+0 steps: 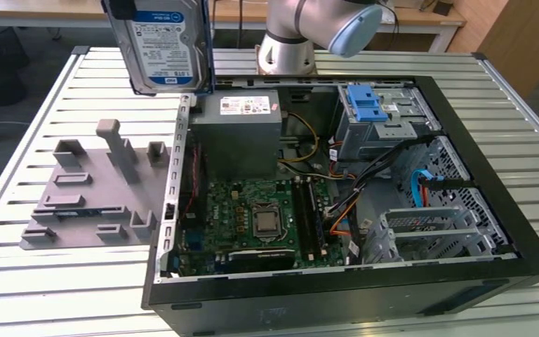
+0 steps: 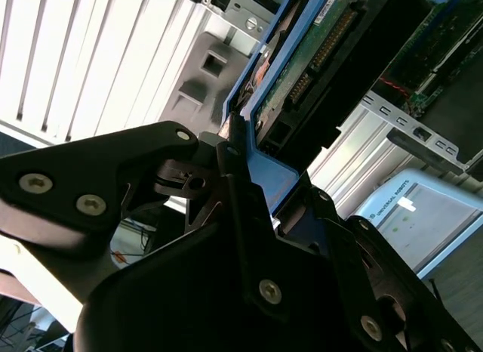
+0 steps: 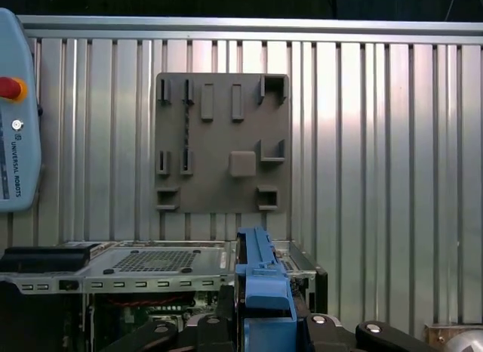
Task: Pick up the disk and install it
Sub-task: 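Pick up the disk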
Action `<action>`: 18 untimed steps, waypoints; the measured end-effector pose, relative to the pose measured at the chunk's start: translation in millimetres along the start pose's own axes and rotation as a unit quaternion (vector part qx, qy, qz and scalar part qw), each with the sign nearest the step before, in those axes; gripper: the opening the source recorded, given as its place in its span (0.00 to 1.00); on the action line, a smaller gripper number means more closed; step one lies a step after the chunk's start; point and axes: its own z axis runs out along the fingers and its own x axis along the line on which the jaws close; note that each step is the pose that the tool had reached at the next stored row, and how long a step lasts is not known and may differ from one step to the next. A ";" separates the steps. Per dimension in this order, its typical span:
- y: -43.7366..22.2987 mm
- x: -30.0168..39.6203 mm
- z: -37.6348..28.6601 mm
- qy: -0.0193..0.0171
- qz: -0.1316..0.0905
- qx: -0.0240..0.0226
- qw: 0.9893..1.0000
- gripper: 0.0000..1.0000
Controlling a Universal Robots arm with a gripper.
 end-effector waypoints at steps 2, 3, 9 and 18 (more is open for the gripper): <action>-2.2 0.6 -0.1 0.000 0.000 0.000 1.000 0.36; -3.2 0.8 -0.1 0.000 0.000 0.000 1.000 0.36; -9.9 2.3 -0.1 0.000 0.000 0.000 1.000 0.36; -19.6 4.2 -0.3 0.000 0.000 0.000 1.000 0.36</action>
